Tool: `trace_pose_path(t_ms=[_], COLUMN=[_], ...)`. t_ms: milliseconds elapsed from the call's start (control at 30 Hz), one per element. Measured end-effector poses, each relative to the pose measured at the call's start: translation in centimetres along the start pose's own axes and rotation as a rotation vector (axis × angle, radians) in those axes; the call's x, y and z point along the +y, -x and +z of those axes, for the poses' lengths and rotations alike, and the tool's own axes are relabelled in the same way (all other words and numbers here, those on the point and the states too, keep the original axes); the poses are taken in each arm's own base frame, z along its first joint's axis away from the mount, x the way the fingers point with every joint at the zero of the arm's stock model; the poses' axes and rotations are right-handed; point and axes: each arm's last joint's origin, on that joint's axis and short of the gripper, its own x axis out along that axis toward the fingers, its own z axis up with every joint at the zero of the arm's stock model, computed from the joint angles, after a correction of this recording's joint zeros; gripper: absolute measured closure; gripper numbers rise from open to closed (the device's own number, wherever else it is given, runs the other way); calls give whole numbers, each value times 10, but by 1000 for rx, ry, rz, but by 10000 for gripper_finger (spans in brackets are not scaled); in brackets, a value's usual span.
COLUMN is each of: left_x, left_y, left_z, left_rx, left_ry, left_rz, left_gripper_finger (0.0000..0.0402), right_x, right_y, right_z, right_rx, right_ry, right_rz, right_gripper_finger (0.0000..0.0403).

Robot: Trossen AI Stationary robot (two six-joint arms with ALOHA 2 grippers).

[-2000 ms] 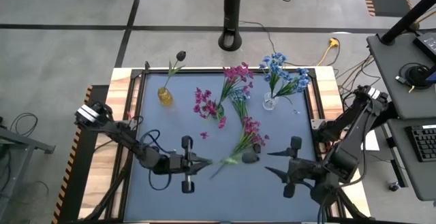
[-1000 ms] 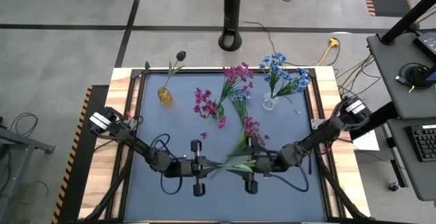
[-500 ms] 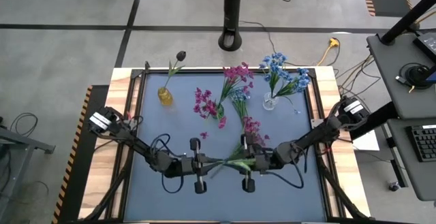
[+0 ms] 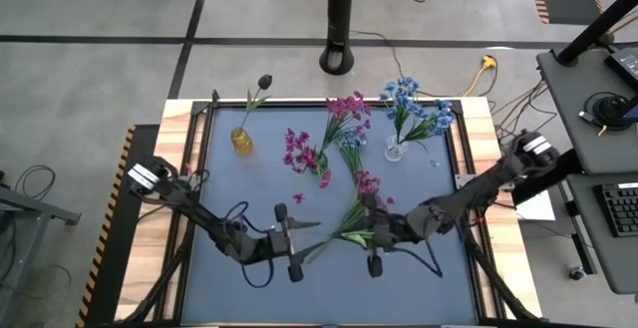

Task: Sort flowers into vase by color
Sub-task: Put the right black tulip into the yellow vase

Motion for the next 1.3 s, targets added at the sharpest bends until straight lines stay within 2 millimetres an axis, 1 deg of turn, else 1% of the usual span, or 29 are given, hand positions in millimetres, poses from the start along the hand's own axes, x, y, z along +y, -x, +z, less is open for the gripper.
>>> trace_pose_path(t_ms=[100, 167, 233, 300, 400, 533, 633, 767, 933, 1000, 1100, 1300], left_x=[-2, -2, -4, -3, 0, 6, 6, 3, 6, 9, 12, 15], left_y=[3, 4, 2, -5, -23, -43, -54, -58, -60, -63, -66, -68], left_z=[6, 10, 16, 23, 36, 44, 43, 41, 43, 42, 41, 40], left_rx=[-11, -31, -46, -67, -87, -44, 23, 76, 64, 60, 64, 65], left_ry=[33, 47, 54, 47, 8, -48, -72, -91, -73, -67, -43, -44], left_rz=[-67, -119, -131, -121, -67, 13, -16, -82, -45, -33, -16, -9], left_gripper_finger=[171, 165, 164, 166, 170, 172, 173, 173, 174, 182, 209, 301], right_x=[-7, -11, -15, -16, -14, -14, -14, -15, -15, -14, -14, -15], right_y=[11, 15, 17, 13, 6, -1, -3, -4, -4, -5, -5, -6], right_z=[3, 4, 4, -1, -11, -14, -13, -10, -10, -11, -13, -13], right_rx=[149, 240, 317, 365, 417, 429, 430, 417, 415, 418, 424, 423], right_ry=[-28, -60, -81, -93, -78, -81, -78, -83, -84, -83, -80, -81], right_rz=[25, 32, 30, 21, 18, 3, -15, -20, -21, -21, -22, -26], right_gripper_finger=[390, 390, 390, 390, 390, 390, 390, 390, 390, 390, 390, 390])
